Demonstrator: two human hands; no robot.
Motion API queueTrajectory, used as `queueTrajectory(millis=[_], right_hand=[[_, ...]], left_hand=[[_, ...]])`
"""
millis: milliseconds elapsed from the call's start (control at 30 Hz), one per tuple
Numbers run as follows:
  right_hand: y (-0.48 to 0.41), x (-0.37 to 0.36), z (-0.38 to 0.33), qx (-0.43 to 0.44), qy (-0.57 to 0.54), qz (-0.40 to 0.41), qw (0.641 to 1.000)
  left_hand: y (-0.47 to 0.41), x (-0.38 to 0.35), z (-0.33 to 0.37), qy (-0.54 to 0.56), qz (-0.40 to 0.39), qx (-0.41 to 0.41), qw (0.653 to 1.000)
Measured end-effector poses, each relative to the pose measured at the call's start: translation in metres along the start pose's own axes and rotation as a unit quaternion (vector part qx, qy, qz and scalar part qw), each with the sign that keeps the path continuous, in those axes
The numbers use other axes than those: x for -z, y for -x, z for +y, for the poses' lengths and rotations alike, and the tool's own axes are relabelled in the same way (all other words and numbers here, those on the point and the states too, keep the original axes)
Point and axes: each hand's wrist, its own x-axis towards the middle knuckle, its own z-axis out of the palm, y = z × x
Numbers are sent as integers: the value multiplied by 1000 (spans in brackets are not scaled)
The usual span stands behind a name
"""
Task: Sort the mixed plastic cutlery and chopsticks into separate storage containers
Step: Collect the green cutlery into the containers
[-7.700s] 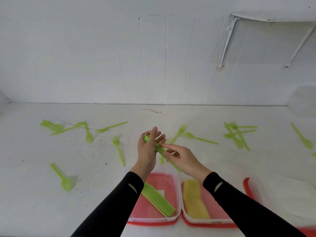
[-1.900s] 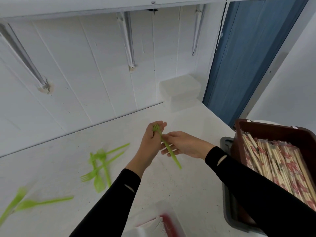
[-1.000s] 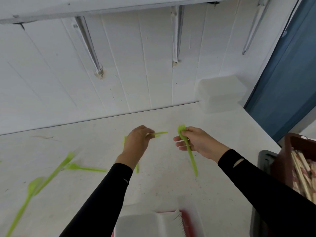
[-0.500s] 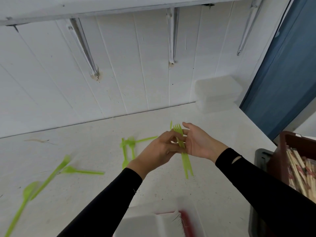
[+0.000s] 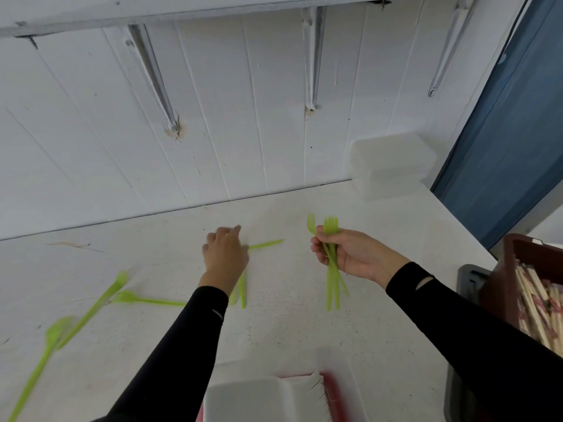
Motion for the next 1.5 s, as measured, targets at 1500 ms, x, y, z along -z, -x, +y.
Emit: queueTrajectory(millis=[1500], right_hand=[[3, 2, 5, -81, 13, -99, 992]], left_hand=[[37, -10, 67, 349, 87, -338, 869]])
